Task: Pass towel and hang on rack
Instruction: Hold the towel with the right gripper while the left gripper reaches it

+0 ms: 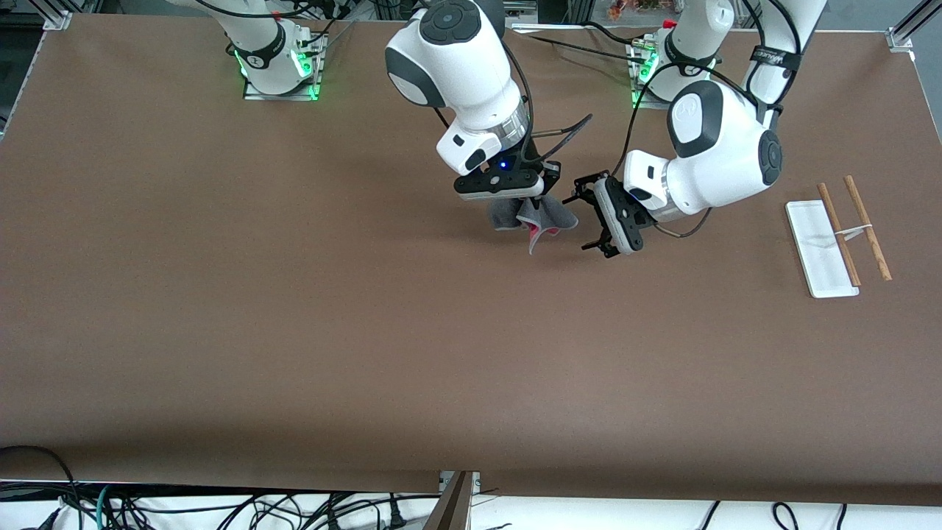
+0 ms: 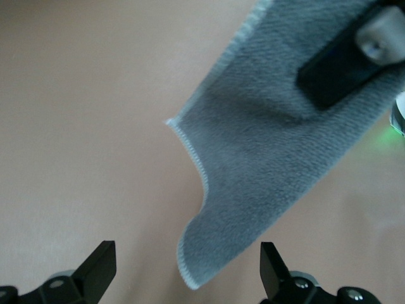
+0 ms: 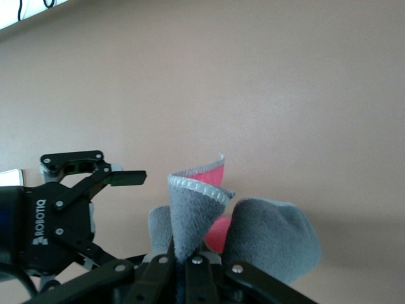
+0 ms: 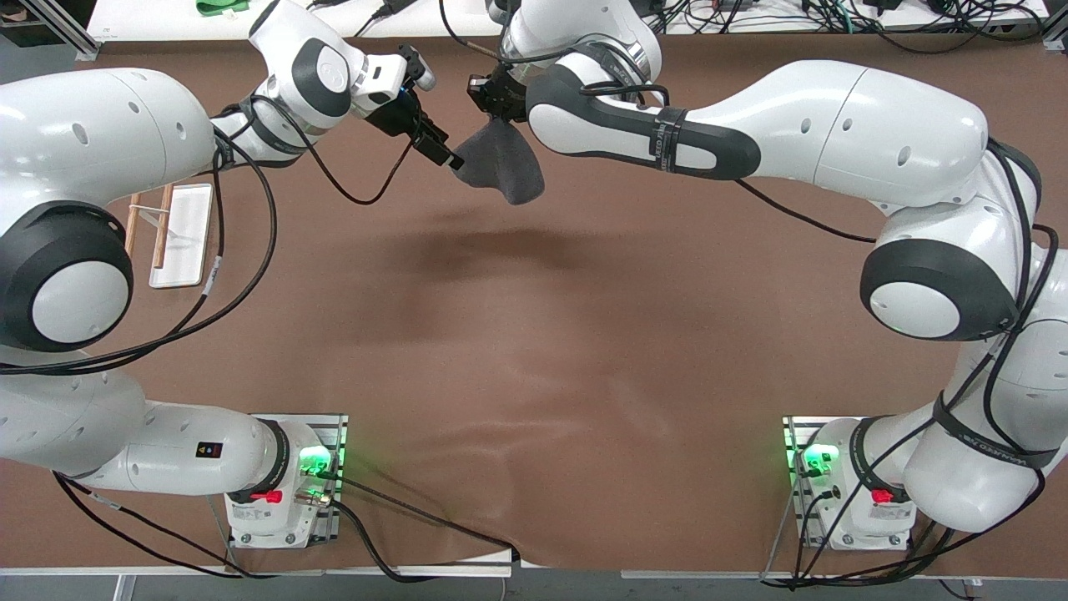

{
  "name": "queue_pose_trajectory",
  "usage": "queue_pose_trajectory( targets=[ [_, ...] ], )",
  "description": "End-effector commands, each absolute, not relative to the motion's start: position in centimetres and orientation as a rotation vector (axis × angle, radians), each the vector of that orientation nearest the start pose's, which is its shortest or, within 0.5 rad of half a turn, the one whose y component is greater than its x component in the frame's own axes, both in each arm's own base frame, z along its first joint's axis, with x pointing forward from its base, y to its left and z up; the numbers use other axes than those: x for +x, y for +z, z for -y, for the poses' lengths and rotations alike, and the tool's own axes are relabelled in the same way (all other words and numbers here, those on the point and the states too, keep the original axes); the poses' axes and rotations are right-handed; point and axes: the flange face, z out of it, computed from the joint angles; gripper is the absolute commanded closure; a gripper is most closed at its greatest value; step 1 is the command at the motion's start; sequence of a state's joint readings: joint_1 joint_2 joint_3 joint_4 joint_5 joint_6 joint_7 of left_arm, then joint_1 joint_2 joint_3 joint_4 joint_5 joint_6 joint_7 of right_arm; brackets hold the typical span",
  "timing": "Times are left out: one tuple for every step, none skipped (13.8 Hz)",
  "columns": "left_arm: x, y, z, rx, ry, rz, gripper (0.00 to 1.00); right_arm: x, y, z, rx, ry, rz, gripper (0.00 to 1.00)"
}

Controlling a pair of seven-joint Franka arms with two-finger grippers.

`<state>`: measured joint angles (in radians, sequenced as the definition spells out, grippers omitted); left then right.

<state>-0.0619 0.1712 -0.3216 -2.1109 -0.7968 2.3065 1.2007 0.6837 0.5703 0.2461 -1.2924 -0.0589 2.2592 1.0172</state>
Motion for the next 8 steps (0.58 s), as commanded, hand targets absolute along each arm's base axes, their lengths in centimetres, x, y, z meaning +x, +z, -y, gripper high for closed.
queue_pose_trajectory(
  targets=[
    [52.7, 35.1, 23.0, 2.151, 0.423, 1.33, 0.0, 48.9, 47.2, -57.9, -2.737, -0.273, -0.182, 1.0],
    [52.4, 35.1, 23.9, 2.137, 0.425, 1.348, 0.0, 48.9, 47.2, -57.9, -2.737, -0.273, -0.182, 1.0],
    [52.3, 35.3, 24.4, 2.137, 0.44, 1.356, 0.0, 48.9, 47.2, -57.9, -2.737, -0.273, -0.182, 1.0],
    [52.4, 35.4, 24.4, 2.145, 0.454, 1.362, 0.03, 48.9, 47.2, -57.9, -2.737, -0.273, -0.182, 1.0],
    [52.5, 35.4, 24.4, 2.148, 0.457, 1.372, 0.17, 48.9, 47.2, -57.9, -2.737, -0.273, -0.182, 1.0],
    [52.5, 35.1, 24.4, 2.148, 0.451, 1.371, 0.41, 48.9, 47.2, -57.9, -2.737, -0.273, -0.182, 1.0],
    [52.5, 35.0, 24.4, 2.148, 0.449, 1.372, 0.71, 49.0, 47.2, -57.8, -2.737, -0.274, -0.183, 1.0],
    [52.4, 34.9, 24.4, 2.148, 0.444, 1.371, 0.86, 49.0, 47.2, -57.8, -2.737, -0.274, -0.183, 1.0]
  ],
)
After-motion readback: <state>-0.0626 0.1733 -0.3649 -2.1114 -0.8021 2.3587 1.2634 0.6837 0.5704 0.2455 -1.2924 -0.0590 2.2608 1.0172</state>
